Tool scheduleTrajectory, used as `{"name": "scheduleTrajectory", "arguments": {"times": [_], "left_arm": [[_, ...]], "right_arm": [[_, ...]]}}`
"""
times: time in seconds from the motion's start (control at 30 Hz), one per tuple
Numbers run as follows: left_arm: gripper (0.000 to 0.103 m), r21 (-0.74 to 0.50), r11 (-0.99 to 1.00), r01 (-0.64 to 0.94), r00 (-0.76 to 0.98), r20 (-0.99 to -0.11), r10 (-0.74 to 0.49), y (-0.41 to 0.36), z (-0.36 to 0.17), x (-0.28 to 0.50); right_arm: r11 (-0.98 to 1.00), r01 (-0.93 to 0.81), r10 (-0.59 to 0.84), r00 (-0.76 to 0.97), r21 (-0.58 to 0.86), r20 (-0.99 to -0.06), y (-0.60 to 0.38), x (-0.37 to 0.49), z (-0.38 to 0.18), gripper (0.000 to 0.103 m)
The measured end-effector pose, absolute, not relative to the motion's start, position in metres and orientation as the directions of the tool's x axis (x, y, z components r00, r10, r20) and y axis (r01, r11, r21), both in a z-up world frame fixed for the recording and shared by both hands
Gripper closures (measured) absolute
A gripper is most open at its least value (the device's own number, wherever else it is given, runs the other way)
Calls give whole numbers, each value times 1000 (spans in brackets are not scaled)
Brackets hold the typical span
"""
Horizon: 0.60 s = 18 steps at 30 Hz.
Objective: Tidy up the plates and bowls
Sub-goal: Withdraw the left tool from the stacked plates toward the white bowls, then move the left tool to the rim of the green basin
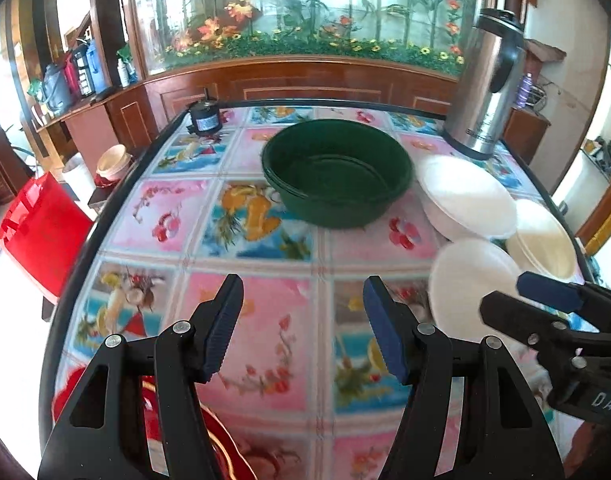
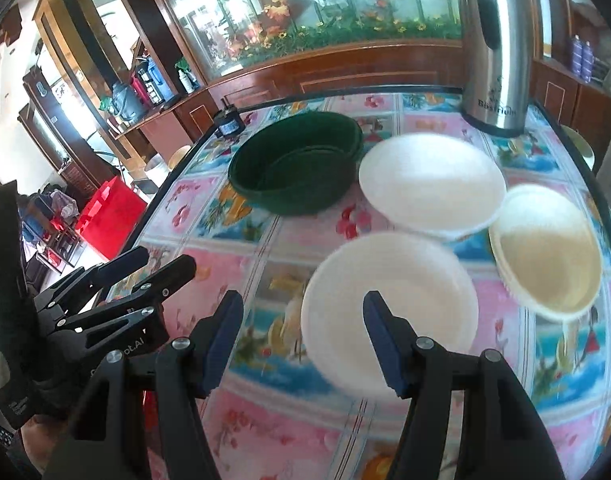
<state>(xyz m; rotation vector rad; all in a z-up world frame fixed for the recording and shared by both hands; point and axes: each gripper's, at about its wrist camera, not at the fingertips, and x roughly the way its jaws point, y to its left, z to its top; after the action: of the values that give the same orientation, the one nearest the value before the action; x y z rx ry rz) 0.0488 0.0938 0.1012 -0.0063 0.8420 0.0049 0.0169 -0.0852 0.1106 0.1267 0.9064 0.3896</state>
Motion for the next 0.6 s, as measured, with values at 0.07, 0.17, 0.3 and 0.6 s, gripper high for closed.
{"name": "scheduleTrajectory", "arguments": {"times": [0.07, 0.17, 0.3, 0.6], "left_arm": [[40, -11, 1000, -16, 668, -744, 3, 99, 102, 60], [40, -16, 999, -40, 672, -741, 16, 108, 103, 77], [40, -7, 997, -72, 666, -745, 42, 117, 101, 101], [40, -39, 993, -114, 646, -762, 44, 130, 93, 139]], "right_arm": [[924, -279, 377, 557, 261, -740, -83, 28, 113, 40], [924, -275, 380, 566, 267, -732, -81, 43, 116, 40], [919, -281, 391, 573, 275, -721, -78, 67, 119, 40], [912, -295, 408, 567, 286, -716, -77, 117, 115, 41]]}}
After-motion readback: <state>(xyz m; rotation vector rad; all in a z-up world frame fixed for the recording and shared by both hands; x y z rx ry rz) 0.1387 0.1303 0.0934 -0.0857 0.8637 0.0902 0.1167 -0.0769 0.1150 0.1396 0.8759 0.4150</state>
